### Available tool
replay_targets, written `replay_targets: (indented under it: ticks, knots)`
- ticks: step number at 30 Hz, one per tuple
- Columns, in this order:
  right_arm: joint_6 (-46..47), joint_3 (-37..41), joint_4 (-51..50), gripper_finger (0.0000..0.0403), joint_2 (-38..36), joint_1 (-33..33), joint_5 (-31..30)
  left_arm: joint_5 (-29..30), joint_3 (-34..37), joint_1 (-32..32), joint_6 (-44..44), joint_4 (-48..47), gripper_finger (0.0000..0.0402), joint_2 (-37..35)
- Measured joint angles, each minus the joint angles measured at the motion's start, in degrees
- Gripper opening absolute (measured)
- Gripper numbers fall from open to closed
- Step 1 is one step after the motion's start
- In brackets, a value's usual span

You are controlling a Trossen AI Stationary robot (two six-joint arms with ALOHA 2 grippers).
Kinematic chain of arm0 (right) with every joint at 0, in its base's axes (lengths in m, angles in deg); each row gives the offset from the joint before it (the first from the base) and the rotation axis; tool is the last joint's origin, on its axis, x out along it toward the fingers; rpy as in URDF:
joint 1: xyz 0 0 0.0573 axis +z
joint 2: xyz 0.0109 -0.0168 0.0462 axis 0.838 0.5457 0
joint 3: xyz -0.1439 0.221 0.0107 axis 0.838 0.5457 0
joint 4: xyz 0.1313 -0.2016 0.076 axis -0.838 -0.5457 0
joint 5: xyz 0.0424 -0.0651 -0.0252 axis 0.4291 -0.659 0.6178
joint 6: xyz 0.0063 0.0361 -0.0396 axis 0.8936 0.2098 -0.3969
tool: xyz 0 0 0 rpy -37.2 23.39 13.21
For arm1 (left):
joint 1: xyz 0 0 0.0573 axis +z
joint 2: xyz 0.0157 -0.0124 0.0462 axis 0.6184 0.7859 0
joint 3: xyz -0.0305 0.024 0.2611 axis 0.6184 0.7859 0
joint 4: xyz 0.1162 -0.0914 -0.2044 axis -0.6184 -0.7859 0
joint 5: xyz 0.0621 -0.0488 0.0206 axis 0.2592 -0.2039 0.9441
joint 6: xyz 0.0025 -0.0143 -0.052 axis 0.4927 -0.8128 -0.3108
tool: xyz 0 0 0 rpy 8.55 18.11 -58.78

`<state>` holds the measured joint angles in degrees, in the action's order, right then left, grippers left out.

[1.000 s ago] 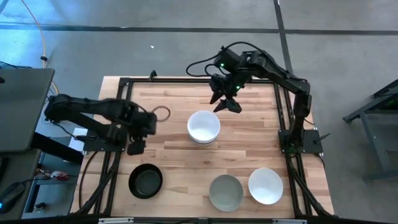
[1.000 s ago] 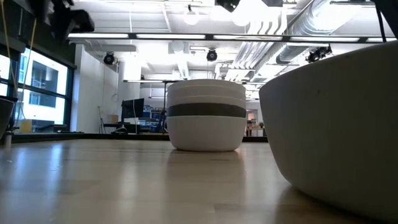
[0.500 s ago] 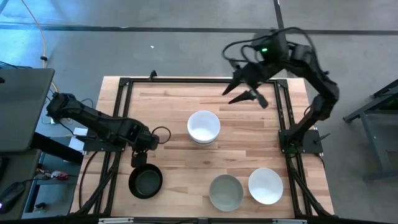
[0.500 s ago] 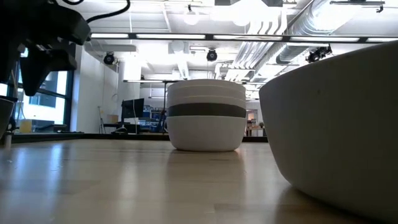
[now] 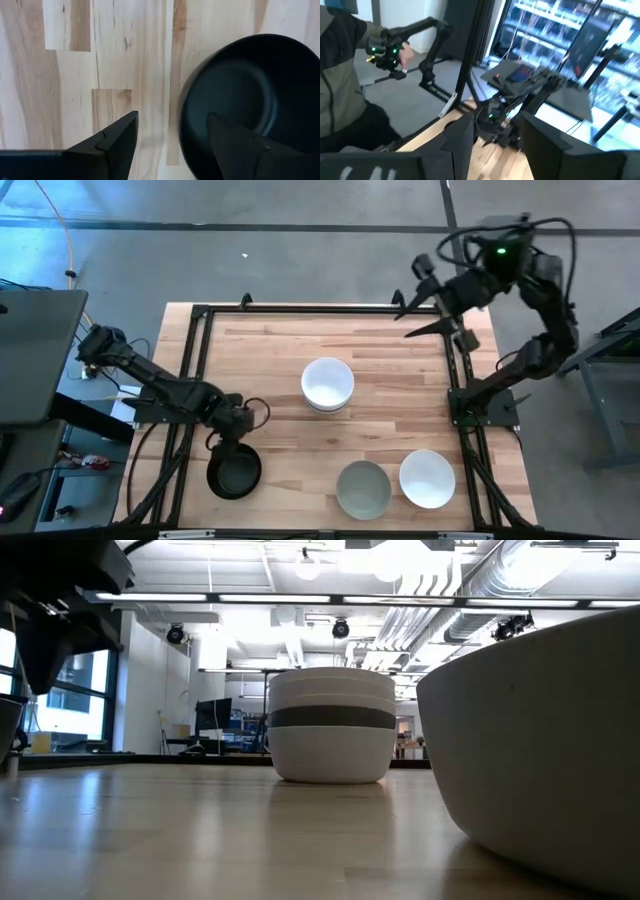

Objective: Nest bowls inside each other
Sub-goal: Stack the black bowl on top of the white bowl

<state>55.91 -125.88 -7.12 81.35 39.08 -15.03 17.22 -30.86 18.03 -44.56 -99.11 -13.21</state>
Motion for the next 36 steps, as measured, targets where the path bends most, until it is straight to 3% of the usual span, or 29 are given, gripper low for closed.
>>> replay_targets:
  ticks: [15,30,36]
  knots:
    - [1.0,0.02,0.63,0.0149,-2.14,0.0,-0.04,4.05,0.02,-4.35,-3.5,4.73,0.0225,0.97]
    - [0.54,0.02,-1.06,0.0149,-2.14,-0.02,-0.1,1.59,0.02,-4.32,-0.99,5.8,0.0225,10.05]
    - [0.46,0.02,-1.32,0.0149,-2.14,0.0,-0.13,1.47,0.02,-4.32,-0.89,5.93,0.018,10.67]
